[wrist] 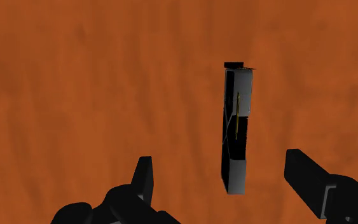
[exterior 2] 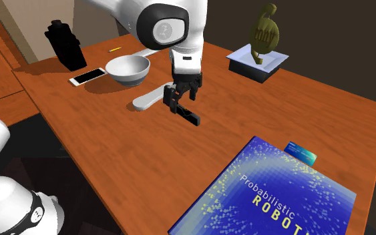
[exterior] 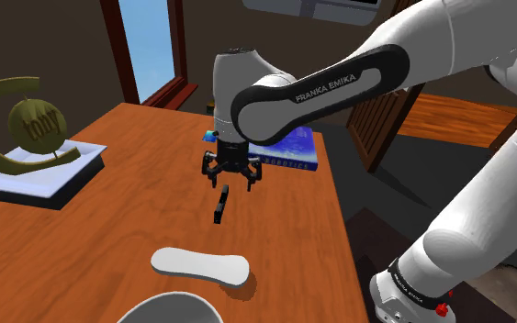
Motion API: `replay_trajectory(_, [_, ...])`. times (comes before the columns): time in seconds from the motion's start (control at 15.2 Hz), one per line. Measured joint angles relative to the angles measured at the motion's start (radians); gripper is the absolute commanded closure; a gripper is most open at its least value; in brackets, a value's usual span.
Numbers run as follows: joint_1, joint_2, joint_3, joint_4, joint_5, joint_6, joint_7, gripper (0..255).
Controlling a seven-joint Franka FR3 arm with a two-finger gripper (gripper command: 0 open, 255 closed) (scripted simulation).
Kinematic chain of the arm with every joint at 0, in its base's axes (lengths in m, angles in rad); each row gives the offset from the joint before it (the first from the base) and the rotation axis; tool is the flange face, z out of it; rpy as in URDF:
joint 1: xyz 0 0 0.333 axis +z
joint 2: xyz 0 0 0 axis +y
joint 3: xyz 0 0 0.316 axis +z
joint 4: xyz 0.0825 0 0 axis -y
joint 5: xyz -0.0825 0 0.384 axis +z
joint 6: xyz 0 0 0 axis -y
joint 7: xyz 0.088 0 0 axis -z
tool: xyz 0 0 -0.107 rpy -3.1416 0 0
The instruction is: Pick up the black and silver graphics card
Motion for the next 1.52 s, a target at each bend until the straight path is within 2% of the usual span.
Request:
replay_trajectory(0.07, [0.008, 0.055, 0.003, 0.034, -0.035, 0.008, 0.050, 0])
replay_trajectory(0.26, [0.025, 0.116, 0.003, 0.051, -0.076, 0.037, 0.112, 0])
replay_trajectory(0.66, [0.036, 0.166, -0.007, 0.029, -0.115, 0.097, 0.139, 0])
replay_trajectory(0.73, [0.036, 0.166, -0.007, 0.027, -0.116, 0.100, 0.140, 255])
replay_trajectory(1.52, [0.035, 0.158, -0.005, 0.032, -0.109, 0.089, 0.137, 255])
